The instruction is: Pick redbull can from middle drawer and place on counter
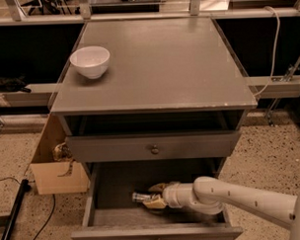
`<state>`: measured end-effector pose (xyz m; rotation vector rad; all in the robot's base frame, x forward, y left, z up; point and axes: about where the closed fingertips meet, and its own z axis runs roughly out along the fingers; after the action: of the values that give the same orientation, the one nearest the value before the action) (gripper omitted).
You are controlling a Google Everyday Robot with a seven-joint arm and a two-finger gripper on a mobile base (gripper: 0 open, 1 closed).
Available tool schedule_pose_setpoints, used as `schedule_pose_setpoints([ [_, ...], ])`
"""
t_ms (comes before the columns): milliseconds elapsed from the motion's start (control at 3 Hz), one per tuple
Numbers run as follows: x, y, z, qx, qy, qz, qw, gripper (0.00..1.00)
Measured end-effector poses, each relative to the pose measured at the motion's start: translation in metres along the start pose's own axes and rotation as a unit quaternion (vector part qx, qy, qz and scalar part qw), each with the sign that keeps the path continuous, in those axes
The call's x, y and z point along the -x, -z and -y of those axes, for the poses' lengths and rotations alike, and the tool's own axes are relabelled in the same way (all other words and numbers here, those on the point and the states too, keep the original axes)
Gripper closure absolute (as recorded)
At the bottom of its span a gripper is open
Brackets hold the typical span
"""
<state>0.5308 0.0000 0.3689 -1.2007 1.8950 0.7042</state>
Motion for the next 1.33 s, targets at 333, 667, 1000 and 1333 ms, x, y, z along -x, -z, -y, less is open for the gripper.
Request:
schedule_pose_setpoints([
  [333, 0.011, 0.018, -0.002, -0.007, 0.007, -0.011, 0.9999, 1.00],
  [667, 0.030, 0.060, -0.004, -0.028, 0.026, -0.012, 0.9992, 1.00],
  [1000, 0.040, 0.123, 0.000, -0.060, 0.046, -0.013, 0.9970, 1.00],
  [1333, 0.044, 0.161, 0.004, -0.078, 0.056, -0.012, 0.9953, 1.00],
])
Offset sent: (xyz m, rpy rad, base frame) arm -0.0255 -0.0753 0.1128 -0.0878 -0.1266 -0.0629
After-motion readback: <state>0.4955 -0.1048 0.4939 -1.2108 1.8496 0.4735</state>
